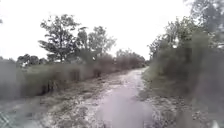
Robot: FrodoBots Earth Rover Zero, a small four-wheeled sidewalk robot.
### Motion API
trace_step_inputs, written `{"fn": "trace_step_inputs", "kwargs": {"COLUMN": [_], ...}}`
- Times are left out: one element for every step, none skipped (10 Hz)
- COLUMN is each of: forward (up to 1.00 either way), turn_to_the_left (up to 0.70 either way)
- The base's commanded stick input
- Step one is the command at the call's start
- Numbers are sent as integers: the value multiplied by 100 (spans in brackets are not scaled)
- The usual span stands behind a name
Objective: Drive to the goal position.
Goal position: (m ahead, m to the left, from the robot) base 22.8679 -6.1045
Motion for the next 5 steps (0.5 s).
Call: {"fn": "trace_step_inputs", "kwargs": {"forward": [100, 100, 100, 100, 100], "turn_to_the_left": [0, 0, 0, 0, 0]}}
